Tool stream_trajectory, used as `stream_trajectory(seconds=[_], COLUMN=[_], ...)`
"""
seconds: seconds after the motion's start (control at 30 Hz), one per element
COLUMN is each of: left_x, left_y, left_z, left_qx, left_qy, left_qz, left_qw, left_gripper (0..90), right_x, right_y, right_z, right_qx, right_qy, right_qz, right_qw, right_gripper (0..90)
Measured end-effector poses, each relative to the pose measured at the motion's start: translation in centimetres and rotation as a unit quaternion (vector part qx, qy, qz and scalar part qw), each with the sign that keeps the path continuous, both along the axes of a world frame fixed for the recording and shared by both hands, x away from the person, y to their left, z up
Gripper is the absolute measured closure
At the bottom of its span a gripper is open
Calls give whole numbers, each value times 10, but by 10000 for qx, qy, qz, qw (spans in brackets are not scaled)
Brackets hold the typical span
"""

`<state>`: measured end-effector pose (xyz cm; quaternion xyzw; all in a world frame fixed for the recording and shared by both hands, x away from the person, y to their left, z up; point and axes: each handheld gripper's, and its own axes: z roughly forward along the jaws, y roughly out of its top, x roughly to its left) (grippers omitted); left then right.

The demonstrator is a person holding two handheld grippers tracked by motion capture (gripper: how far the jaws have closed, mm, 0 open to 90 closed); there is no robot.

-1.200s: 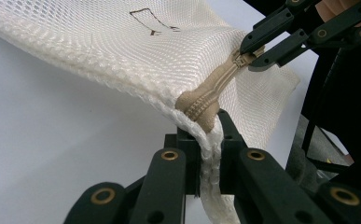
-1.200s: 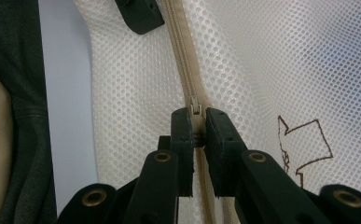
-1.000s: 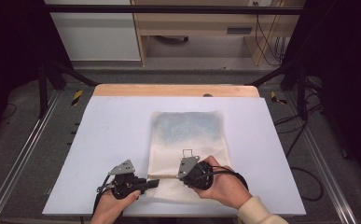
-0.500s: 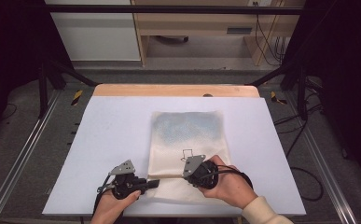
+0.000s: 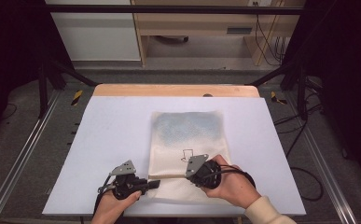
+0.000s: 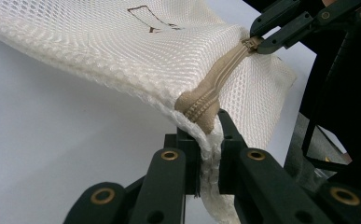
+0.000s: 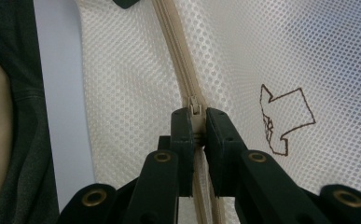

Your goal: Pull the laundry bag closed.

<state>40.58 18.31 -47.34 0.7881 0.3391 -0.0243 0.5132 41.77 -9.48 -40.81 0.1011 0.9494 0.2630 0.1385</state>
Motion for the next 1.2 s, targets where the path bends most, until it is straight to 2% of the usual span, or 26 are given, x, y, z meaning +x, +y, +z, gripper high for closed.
stream_trajectory(seconds=[0.33,1.2], left_x=[0,-1], left_y=[0,-2], left_z=[0,0], left_qx=[1,12], left_qy=[0,-4], left_qz=[-10,-52], left_qw=[10000,10000], left_gripper=[836,835], right_x=[0,-3], right_y=[-8,-15], right_z=[1,2], right_qx=[14,-17], right_qy=[8,2], right_qz=[-59,-81], right_qw=[10000,10000], right_gripper=[820,820])
